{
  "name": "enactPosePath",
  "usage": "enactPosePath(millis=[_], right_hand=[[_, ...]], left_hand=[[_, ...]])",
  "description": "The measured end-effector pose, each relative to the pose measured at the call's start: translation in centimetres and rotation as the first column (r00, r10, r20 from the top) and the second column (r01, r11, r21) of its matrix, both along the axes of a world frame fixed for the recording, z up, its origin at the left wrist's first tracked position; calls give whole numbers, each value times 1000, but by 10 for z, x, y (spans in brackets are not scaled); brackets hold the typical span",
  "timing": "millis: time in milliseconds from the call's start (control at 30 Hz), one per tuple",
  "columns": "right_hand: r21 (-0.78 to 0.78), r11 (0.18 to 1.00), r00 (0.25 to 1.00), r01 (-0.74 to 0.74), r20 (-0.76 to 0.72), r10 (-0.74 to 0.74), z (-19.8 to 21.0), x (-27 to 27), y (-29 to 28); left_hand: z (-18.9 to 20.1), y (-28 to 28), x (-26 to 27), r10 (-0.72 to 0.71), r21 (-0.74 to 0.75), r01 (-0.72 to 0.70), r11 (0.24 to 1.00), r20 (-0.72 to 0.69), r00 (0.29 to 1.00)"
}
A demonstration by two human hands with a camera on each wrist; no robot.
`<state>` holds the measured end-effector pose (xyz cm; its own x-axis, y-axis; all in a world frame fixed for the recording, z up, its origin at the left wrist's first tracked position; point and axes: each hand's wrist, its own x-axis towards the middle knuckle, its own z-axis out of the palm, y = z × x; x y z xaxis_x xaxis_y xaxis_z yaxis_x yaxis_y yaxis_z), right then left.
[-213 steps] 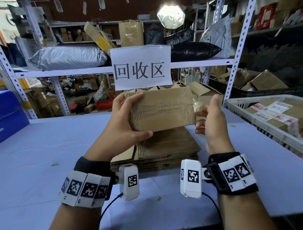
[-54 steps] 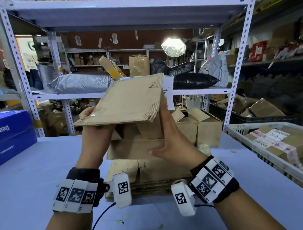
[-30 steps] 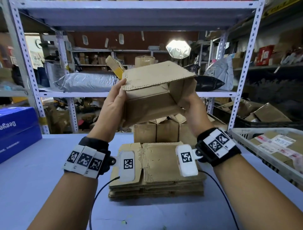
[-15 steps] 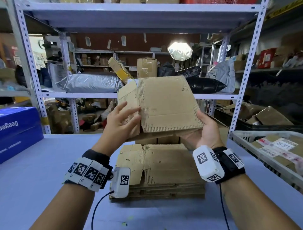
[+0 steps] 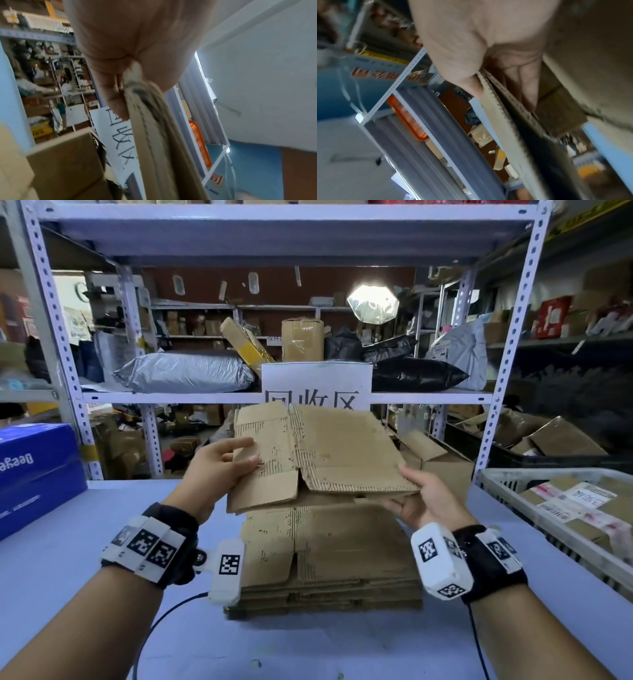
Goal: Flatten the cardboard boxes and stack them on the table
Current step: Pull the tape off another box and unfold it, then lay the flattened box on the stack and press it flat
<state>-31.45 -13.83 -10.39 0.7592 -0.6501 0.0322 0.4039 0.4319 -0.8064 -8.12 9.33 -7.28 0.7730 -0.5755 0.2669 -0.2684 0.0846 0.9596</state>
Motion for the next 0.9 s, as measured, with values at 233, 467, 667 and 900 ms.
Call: enactPosePath(millis=[233,467,667,900], right_hand=[[-374,927,884,-35,-445,-146,-23,-20,1],[-636,739,643,-221,-665,-380,-36,-22,-4],[-692,649,549,-316,-691,-470,-39,-20,-8],[-644,667,490,-375,-748,-447,-42,-17,-9]], left_hand=[[-29,16,7,-104,343,96,934,4,995],[-45,7,7,-269,702,153,696,57,962],[-48,0,20,-380,893,24,449,166,910],[-49,-4,27,-419,952,-48,302,177,890]])
